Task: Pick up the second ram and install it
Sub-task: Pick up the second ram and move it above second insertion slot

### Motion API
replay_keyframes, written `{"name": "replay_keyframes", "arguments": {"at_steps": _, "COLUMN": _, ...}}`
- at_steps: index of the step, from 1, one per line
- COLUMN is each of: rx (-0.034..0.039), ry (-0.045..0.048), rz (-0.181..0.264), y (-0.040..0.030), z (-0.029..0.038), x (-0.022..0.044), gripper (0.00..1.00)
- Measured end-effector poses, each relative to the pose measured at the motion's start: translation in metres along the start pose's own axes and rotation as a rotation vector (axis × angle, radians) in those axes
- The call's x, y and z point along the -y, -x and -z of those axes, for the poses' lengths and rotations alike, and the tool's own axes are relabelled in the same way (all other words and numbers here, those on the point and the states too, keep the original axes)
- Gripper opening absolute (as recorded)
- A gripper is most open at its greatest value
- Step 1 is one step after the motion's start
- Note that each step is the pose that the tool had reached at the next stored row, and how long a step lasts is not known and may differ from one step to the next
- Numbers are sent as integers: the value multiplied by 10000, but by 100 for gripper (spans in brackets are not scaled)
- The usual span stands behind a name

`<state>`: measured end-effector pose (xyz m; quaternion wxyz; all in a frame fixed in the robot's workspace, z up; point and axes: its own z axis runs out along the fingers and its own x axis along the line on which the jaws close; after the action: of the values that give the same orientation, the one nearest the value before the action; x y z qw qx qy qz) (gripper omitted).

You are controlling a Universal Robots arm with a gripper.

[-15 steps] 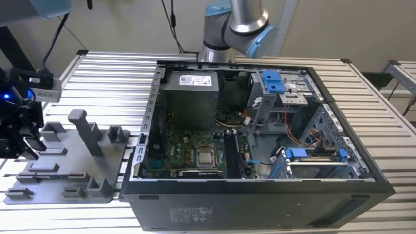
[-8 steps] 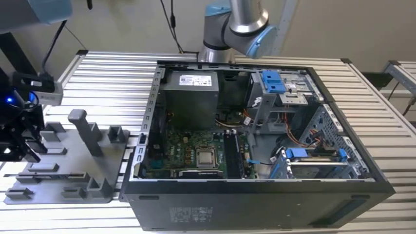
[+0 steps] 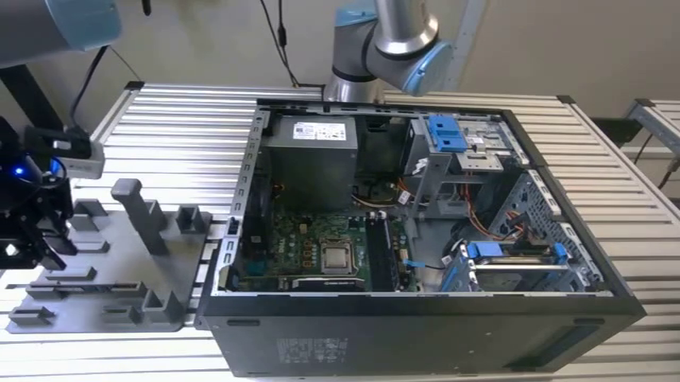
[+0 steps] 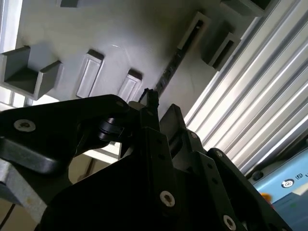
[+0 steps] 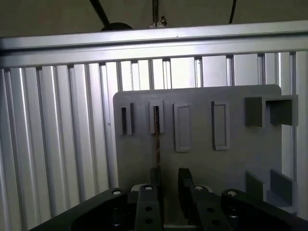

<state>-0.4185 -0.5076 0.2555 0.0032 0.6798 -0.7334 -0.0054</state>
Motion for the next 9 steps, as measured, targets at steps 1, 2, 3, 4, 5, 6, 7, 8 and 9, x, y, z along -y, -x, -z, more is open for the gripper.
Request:
{"name": "replay_keyframes", "arguments": {"at_steps": 1, "rx": -18, "ry": 37, "rz": 3, "y": -1, "z": -7, "x": 0, "gripper": 30}}
{"name": "replay_keyframes", "arguments": {"at_steps": 2, "rx": -29, "ry": 65, "rz": 6, "y": -2, "z": -16, "x": 0, "gripper": 30}}
{"name": "replay_keyframes", "arguments": {"at_steps": 3, "rx": -32, "ry": 74, "rz": 9, "y": -2, "z": -30, "x": 1, "gripper": 30}}
{"name": "replay_keyframes", "arguments": {"at_steps": 4, "rx": -33, "ry": 76, "rz": 10, "y": -2, "z": -44, "x": 1, "gripper": 30}}
{"name": "replay_keyframes", "arguments": {"at_steps": 5, "rx": -33, "ry": 76, "rz": 12, "y": -4, "z": -58, "x": 1, "gripper": 30}}
{"name": "replay_keyframes", "arguments": {"at_steps": 6, "rx": -32, "ry": 76, "rz": 13, "y": -5, "z": -71, "x": 1, "gripper": 30}}
{"name": "replay_keyframes", "arguments": {"at_steps": 7, "rx": -33, "ry": 76, "rz": 14, "y": -6, "z": -85, "x": 2, "gripper": 30}}
{"name": "replay_keyframes", "arguments": {"at_steps": 8, "rx": -33, "ry": 77, "rz": 15, "y": -7, "z": -100, "x": 2, "gripper": 30}}
{"name": "replay_keyframes", "arguments": {"at_steps": 9, "rx": -33, "ry": 77, "rz": 16, "y": -8, "z": -115, "x": 1, "gripper": 30}}
